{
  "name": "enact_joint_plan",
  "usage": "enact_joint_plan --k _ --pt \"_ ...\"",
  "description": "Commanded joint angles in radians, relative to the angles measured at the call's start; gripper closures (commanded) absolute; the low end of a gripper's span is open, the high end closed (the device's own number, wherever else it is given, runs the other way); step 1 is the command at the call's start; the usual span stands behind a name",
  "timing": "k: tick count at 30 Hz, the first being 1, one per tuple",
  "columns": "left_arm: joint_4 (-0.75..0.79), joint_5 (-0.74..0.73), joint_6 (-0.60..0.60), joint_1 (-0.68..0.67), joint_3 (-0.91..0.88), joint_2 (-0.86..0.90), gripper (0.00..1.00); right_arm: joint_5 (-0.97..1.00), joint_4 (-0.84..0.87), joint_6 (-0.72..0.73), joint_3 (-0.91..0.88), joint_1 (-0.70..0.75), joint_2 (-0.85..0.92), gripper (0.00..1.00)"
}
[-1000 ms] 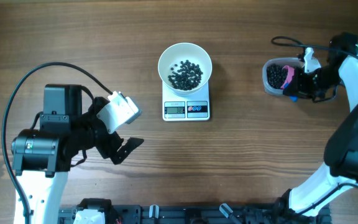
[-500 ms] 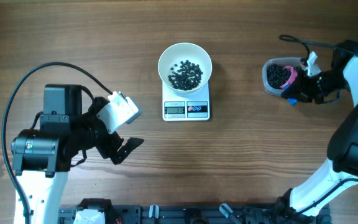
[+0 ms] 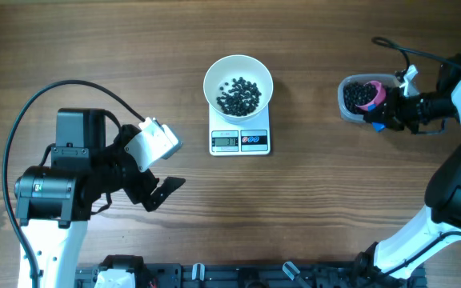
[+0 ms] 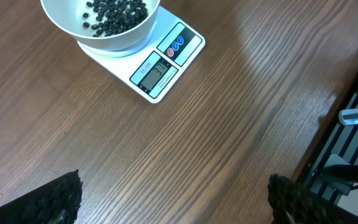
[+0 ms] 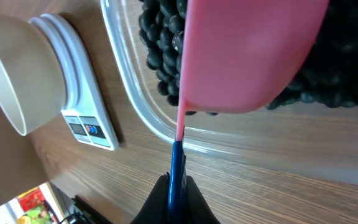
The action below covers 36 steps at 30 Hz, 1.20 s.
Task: Scoop item into bowl and weigh 150g on scale
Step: 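Drag the scoop through the black beans to fill it, right gripper, then lift the filled scoop and carry it left over the white bowl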
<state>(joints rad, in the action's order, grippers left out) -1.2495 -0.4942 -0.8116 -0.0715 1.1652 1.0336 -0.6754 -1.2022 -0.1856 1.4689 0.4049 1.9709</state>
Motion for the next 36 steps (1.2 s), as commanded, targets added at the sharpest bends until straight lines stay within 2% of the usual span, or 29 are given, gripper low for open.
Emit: enact_joint_plan --k 1,30,36 --pt "0.003 -0.001 -0.023 -0.004 0.02 0.0 0.0 -0.076 0.003 -0.033 0.003 0.009 -0.033 0.96" --pt "0.003 -0.001 -0.023 -0.004 0.02 0.0 0.0 -0.206 -0.105 -0.159 0.003 0.172 -0.033 0.96" --pt "0.003 -0.001 -0.023 -0.004 0.02 0.0 0.0 -0.27 -0.153 -0.234 0.003 0.195 -0.033 0.96"
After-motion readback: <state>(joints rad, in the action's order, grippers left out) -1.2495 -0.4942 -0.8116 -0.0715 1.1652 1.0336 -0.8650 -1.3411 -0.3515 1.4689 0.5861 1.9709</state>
